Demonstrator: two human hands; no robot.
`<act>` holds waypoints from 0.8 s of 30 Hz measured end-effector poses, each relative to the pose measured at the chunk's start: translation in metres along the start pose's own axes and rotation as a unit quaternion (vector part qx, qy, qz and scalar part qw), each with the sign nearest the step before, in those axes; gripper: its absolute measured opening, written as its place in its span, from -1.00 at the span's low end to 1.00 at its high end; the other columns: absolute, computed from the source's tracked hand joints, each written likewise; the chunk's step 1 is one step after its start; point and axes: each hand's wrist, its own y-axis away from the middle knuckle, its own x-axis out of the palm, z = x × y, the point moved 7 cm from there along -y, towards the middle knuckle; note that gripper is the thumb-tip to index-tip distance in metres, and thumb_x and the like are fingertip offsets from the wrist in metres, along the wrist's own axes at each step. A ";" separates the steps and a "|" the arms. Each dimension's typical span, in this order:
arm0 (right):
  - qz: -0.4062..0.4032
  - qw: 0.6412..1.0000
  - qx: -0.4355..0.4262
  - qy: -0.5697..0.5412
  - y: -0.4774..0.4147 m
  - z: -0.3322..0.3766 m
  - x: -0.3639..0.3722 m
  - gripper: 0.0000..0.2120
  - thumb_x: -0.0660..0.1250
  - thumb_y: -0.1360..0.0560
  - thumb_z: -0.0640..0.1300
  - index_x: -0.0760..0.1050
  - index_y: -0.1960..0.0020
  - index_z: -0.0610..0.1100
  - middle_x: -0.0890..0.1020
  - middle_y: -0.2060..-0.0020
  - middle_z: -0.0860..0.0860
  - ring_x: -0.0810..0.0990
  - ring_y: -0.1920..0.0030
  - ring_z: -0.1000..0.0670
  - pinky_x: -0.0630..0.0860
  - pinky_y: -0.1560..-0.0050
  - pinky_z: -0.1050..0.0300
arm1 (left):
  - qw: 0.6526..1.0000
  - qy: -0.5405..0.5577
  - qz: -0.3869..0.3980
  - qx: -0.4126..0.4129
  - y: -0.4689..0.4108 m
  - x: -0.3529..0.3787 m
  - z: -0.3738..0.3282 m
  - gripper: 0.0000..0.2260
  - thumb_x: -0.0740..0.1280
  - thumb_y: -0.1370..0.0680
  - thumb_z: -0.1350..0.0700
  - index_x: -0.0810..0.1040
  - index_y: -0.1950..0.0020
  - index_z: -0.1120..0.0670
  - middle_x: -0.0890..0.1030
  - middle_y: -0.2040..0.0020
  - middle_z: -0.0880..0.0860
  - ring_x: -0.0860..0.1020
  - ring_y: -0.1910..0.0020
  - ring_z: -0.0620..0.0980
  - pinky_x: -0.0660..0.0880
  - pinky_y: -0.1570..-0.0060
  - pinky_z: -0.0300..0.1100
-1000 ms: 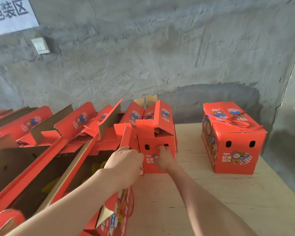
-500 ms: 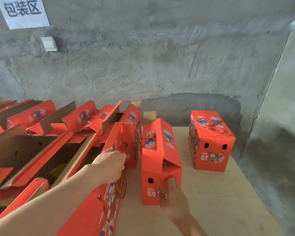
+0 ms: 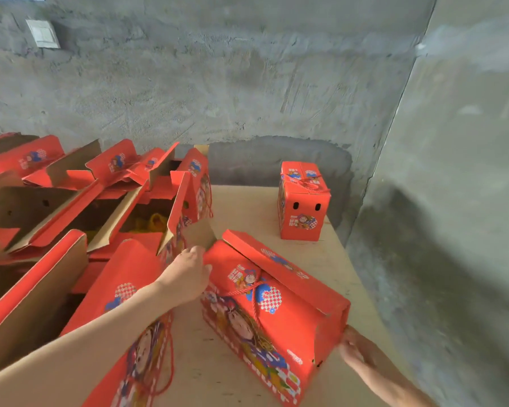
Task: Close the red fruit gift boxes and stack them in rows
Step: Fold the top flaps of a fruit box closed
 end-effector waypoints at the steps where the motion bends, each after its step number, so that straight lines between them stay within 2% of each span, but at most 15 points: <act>1: -0.022 1.000 0.001 -0.017 0.001 -0.008 -0.010 -0.78 0.21 -0.57 -0.06 0.49 -0.09 -0.19 0.62 -0.03 -0.13 0.56 -0.14 -0.12 0.41 -0.21 0.00 | 0.998 0.055 -0.031 -0.023 0.006 0.002 0.001 -0.64 0.19 -0.61 0.13 0.28 -0.36 0.24 0.36 -0.32 0.21 0.35 -0.30 0.15 0.27 -0.19 -0.16; 3: -0.074 0.995 -0.003 -0.066 0.002 -0.017 -0.023 -0.73 0.20 -0.58 -0.09 0.49 -0.09 -0.29 0.61 -0.05 -0.18 0.53 -0.17 -0.18 0.38 -0.23 -0.06 | 0.978 0.163 -0.117 -0.049 0.020 0.003 0.002 -0.52 0.30 -0.55 0.15 0.22 -0.39 0.26 0.26 -0.34 0.23 0.30 -0.32 0.21 0.26 -0.27 -0.06; 5: -0.160 0.978 0.005 -0.137 0.006 -0.021 -0.031 -0.70 0.25 -0.56 -0.01 0.49 0.01 -0.28 0.61 0.08 -0.13 0.55 -0.04 -0.20 0.41 -0.16 -0.10 | 0.955 0.212 -0.192 -0.074 0.030 0.006 0.005 -0.38 0.39 -0.49 0.13 0.17 -0.43 0.26 0.19 -0.39 0.24 0.22 -0.36 0.23 0.21 -0.34 0.03; 7: -0.245 0.946 0.011 -0.211 0.011 -0.022 -0.030 -0.87 0.25 -0.57 -0.08 0.48 0.03 -0.14 0.59 0.12 0.00 0.57 0.00 -0.15 0.45 -0.07 -0.06 | 0.945 0.228 -0.202 -0.121 0.031 0.016 0.011 -0.26 0.43 -0.46 0.07 0.09 -0.48 0.23 0.08 -0.47 0.22 0.09 -0.43 0.22 0.12 -0.40 0.06; 8: -0.247 0.939 0.005 -0.238 0.013 -0.016 -0.024 -0.87 0.23 -0.58 -0.05 0.48 -0.04 -0.09 0.59 0.10 0.04 0.59 0.02 -0.06 0.51 0.01 0.03 | 0.945 0.226 -0.186 -0.144 0.029 0.023 0.016 -0.23 0.43 -0.46 0.04 0.05 -0.49 0.21 0.01 -0.50 0.19 0.02 -0.46 0.21 0.09 -0.42 0.07; 10: -0.197 0.939 -0.012 -0.281 0.013 -0.002 -0.008 -0.64 0.19 -0.57 0.15 0.43 -0.25 -0.03 0.57 0.11 0.13 0.58 0.16 0.18 0.48 0.21 0.28 | 0.943 0.229 -0.169 -0.172 0.026 0.032 0.024 -0.18 0.44 -0.46 0.03 -0.01 -0.52 0.18 -0.10 -0.53 0.15 -0.01 -0.47 0.23 0.10 -0.42 0.09; 11: -0.173 0.940 -0.013 -0.294 0.013 0.003 -0.003 -0.57 0.14 -0.56 0.24 0.39 -0.32 0.03 0.58 0.07 0.15 0.59 0.15 0.22 0.46 0.21 0.32 | 0.933 0.253 -0.181 -0.181 0.026 0.034 0.029 -0.15 0.46 -0.44 0.07 -0.03 -0.53 0.17 -0.12 -0.53 0.15 0.04 -0.47 0.25 0.15 -0.40 0.08; 12: -0.155 0.939 -0.007 -0.306 0.013 0.009 0.001 -0.54 0.10 -0.54 0.27 0.36 -0.35 0.09 0.60 -0.02 0.16 0.61 0.06 0.20 0.47 0.16 0.31 | 0.913 0.295 -0.201 -0.196 0.028 0.035 0.036 -0.12 0.47 -0.43 0.12 -0.05 -0.53 0.15 -0.10 -0.52 0.17 0.12 -0.45 0.25 0.19 -0.39 0.06; 13: -0.149 0.935 0.004 -0.320 0.013 0.011 0.003 -0.53 0.08 -0.52 0.27 0.35 -0.36 0.13 0.60 -0.10 0.17 0.61 -0.04 0.19 0.48 0.13 0.30 | 0.887 0.342 -0.220 -0.217 0.029 0.036 0.041 -0.11 0.48 -0.42 0.15 -0.06 -0.53 0.13 0.01 -0.51 0.18 0.20 -0.43 0.24 0.24 -0.36 0.04; 14: -0.149 0.930 0.016 -0.334 0.013 0.012 0.002 -0.54 0.08 -0.50 0.25 0.36 -0.34 0.13 0.61 -0.13 0.16 0.61 -0.05 0.19 0.50 0.15 0.33 | 0.862 0.386 -0.230 -0.236 0.030 0.038 0.046 -0.15 0.49 -0.41 0.16 0.00 -0.52 0.13 0.18 -0.45 0.20 0.29 -0.39 0.23 0.32 -0.31 0.02; 16: -0.152 0.926 0.031 -0.345 0.009 0.016 0.001 -0.61 0.11 -0.52 0.19 0.42 -0.25 0.04 0.65 -0.07 0.05 0.66 0.04 0.13 0.52 0.26 0.35 | 0.841 0.442 -0.210 -0.232 0.026 0.043 0.043 -0.44 0.47 -0.43 0.17 0.30 -0.35 0.12 0.52 -0.13 0.09 0.51 -0.19 0.17 0.50 -0.02 -0.11; 18: -0.156 0.924 0.044 -0.346 0.004 0.018 0.000 -0.66 0.12 -0.56 0.15 0.44 -0.19 -0.02 0.67 -0.01 -0.05 0.68 0.09 0.02 0.55 0.27 0.26 | 0.843 0.472 -0.156 -0.204 0.021 0.053 0.036 -0.77 0.42 -0.47 0.19 0.49 -0.09 0.04 0.59 0.16 -0.06 0.61 0.09 0.02 0.47 0.27 -0.25; 20: -0.169 0.917 0.055 -0.356 0.001 0.019 0.003 -0.60 0.07 -0.57 0.17 0.45 -0.21 -0.06 0.67 -0.02 -0.10 0.67 0.04 -0.06 0.59 0.19 0.15 | 0.831 0.504 -0.104 -0.210 0.023 0.065 0.033 -0.94 0.33 -0.55 0.16 0.53 0.00 0.06 0.60 0.24 -0.03 0.58 0.24 -0.05 0.46 0.32 -0.25; 22: -0.188 0.907 0.059 -0.372 0.001 0.018 0.005 -0.55 0.04 -0.57 0.17 0.44 -0.24 -0.11 0.64 -0.06 -0.14 0.65 -0.03 -0.12 0.60 0.04 0.03 | 0.855 0.470 -0.103 -0.193 0.028 0.068 0.034 -0.84 0.21 -0.61 0.17 0.53 -0.08 0.18 0.56 0.26 0.04 0.52 0.27 0.00 0.44 0.27 -0.20; 24: -0.211 0.899 0.054 -0.379 0.001 0.018 0.005 -0.55 0.05 -0.57 0.15 0.43 -0.23 -0.16 0.61 -0.09 -0.19 0.61 -0.08 -0.15 0.56 -0.09 -0.09 | 0.886 0.407 -0.139 -0.172 0.037 0.064 0.035 -0.78 0.15 -0.63 0.20 0.51 -0.19 0.22 0.51 0.30 0.05 0.44 0.32 0.00 0.39 0.34 -0.18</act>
